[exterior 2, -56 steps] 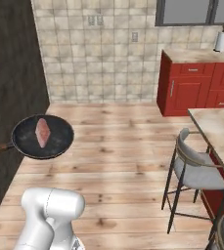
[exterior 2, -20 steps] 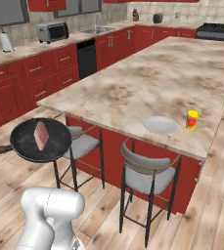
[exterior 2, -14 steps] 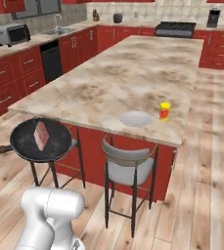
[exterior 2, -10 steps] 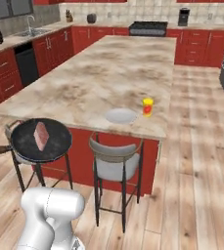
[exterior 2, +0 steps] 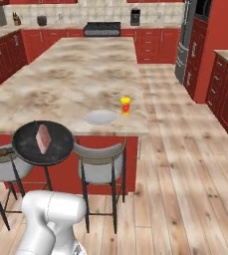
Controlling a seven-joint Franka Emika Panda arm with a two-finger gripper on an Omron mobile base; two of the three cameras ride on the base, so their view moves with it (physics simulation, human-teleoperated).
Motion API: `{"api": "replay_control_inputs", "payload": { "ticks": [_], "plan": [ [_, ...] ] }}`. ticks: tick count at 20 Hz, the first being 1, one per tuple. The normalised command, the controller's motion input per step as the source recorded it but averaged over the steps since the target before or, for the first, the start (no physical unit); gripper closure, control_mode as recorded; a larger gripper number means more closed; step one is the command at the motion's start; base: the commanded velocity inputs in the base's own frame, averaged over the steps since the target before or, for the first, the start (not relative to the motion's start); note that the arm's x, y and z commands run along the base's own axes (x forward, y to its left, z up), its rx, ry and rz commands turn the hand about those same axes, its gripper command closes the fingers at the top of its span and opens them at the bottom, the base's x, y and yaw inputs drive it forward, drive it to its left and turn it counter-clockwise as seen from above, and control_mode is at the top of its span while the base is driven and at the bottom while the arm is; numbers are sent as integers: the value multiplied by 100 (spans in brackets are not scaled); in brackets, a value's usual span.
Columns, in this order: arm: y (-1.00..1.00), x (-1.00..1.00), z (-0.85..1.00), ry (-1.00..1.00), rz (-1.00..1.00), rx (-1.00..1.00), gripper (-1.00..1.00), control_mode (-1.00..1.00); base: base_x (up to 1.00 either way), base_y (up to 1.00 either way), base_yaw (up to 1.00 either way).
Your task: Pick up the pan with the steak in it and place it on the dining table. Then place the steak on the plate.
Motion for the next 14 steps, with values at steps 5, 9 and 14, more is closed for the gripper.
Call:
{"api": "replay_control_inputs", "payload": {
  "ticks": [5, 9, 14],
  "plan": [
    [0, 0, 0, 0, 0, 0, 100, 100, 22, 75, -29],
    [0, 0, 0, 0, 0, 0, 100, 100, 0, 24, -4],
    [0, 0, 0, 0, 0, 0, 100, 100, -14, 29, 25]
  ]
}}
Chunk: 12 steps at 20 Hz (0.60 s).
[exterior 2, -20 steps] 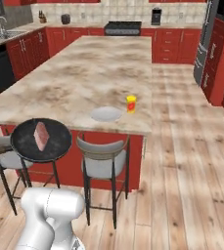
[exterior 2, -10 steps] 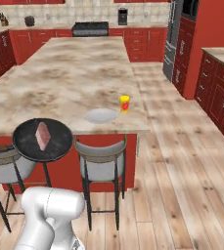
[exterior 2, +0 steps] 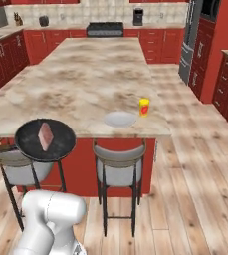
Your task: Pick up the pan with the steak in it and place it on the dining table. Then place the steak on the plate.
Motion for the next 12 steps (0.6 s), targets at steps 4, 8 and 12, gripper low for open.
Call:
{"api": "replay_control_inputs", "payload": {
  "ticks": [4, 8, 12],
  "plan": [
    [0, 0, 0, 0, 0, 0, 100, 100, -23, 0, 35],
    [0, 0, 0, 0, 0, 0, 100, 100, -6, 10, 8],
    [0, 0, 0, 0, 0, 0, 100, 100, 33, 0, 0]
  ]
}}
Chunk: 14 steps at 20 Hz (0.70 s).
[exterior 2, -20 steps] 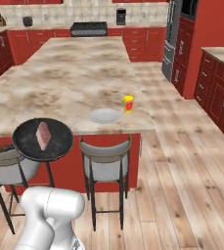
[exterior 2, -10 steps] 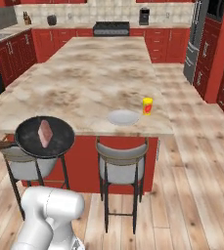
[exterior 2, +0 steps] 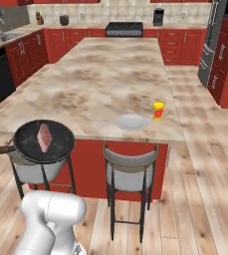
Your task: Pick up the pan with the steak in it and place it on the dining table. Then place the steak on the plate.
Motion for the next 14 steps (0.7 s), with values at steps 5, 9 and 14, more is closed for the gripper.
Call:
{"api": "replay_control_inputs", "payload": {
  "ticks": [5, 9, 14],
  "plan": [
    [0, 0, 0, 0, 0, 0, 100, 100, 60, 0, 1],
    [0, 0, 0, 0, 0, 0, 100, 100, 69, 0, 2],
    [0, 0, 0, 0, 0, 0, 100, 100, 79, 0, 3]
  ]
}}
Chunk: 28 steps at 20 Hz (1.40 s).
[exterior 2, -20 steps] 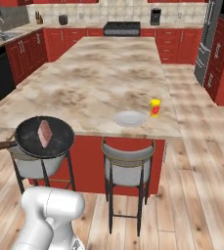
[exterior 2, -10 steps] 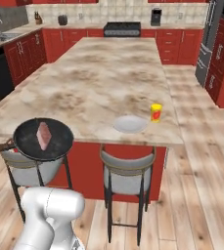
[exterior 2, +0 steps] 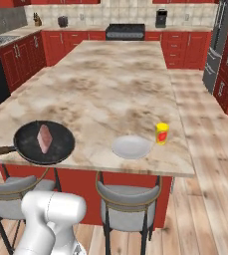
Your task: Pick up the pan with the steak in it and place it on the dining table. Then place the steak on the plate.
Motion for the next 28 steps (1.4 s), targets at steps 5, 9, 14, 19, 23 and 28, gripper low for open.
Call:
{"api": "replay_control_inputs", "payload": {
  "ticks": [5, 9, 14, 19, 23, 28],
  "plan": [
    [0, 0, 0, 0, 0, 0, 100, 100, 80, 0, 3],
    [0, 13, -2, 0, 0, 0, 100, -100, 34, 0, 1],
    [7, 23, -6, 1, -1, 1, 100, -100, 0, 0, 0],
    [-9, 68, -22, 4, -2, 2, 100, -100, 0, 0, 0],
    [-19, 91, -29, 9, -2, 2, 100, -100, 0, 0, 0],
    [-17, 100, -34, 12, -4, 1, 100, -100, 0, 0, 0]
  ]
}}
